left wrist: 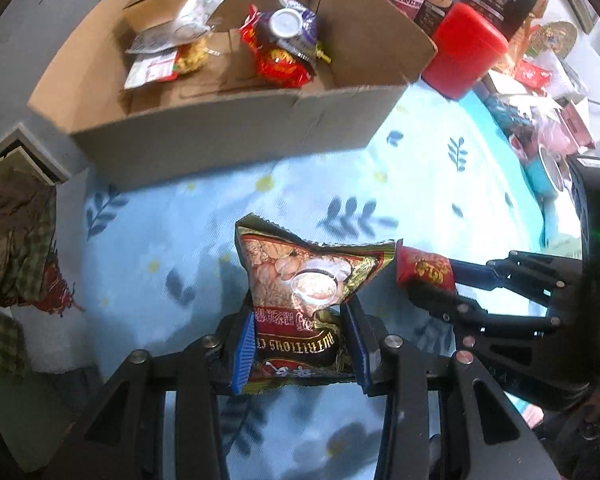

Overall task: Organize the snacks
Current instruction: 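Lift the snack bag with the left tool while the right tool grasps the red candy packet, then carry the snack bag and red candy packet toward the cardboard box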

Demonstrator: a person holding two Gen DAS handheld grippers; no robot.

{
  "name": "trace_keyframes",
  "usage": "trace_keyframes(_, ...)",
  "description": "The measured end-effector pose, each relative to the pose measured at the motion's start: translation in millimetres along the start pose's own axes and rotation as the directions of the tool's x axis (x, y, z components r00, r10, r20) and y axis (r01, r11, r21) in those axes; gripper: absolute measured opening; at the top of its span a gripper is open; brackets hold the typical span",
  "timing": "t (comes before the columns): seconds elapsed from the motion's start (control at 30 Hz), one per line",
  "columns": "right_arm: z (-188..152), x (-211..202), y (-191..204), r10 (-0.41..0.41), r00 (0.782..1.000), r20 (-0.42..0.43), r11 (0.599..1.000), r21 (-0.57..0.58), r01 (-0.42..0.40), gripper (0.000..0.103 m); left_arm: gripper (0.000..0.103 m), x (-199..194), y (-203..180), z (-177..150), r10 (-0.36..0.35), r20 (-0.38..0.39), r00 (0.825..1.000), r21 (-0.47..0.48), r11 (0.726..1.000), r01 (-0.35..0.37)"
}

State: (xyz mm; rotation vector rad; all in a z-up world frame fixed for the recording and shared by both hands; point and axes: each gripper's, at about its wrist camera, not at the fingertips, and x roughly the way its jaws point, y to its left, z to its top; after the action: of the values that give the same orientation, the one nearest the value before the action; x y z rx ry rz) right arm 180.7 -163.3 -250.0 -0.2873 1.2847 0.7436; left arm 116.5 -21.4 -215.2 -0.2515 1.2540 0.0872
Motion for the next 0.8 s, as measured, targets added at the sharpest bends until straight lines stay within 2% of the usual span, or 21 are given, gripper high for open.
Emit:
trace_keyframes(0.13,-16,3,24,0.027,0.999,-0.028,0.999,0.020,-0.026,0.034,0.040,-5,12,-17,0.021,-0.038,0.999,0.020,1.000,-0.020)
trace_keyframes(0.37,-32,8,50,-0.018,0.999,-0.041,1.000,0.019,0.018,0.035,0.040,11,28,-34,0.062,-0.127,0.990,0.049,0.997,-0.057)
trace_keyframes(0.57,-27,11,50,-0.054,0.998,-0.042,0.998,0.008,0.054,0.038,0.043,18,31,-32,0.054,-0.143,0.988,0.025,0.998,-0.051)
trace_keyframes(0.63,-24,18,56,-0.078,0.995,-0.055,0.997,-0.013,0.077,0.041,0.051,24,32,-31,0.064,-0.153,0.986,0.018,0.998,-0.062)
trace_keyframes(0.7,-20,23,59,-0.095,0.993,-0.066,0.995,-0.027,0.093,0.043,0.053,33,36,-32,0.063,-0.176,0.982,-0.001,0.998,-0.064)
trace_keyframes(0.8,-19,28,64,-0.129,0.989,-0.069,0.991,-0.054,0.126,0.043,0.053,31,35,-33,0.067,-0.149,0.987,0.001,0.998,-0.067)
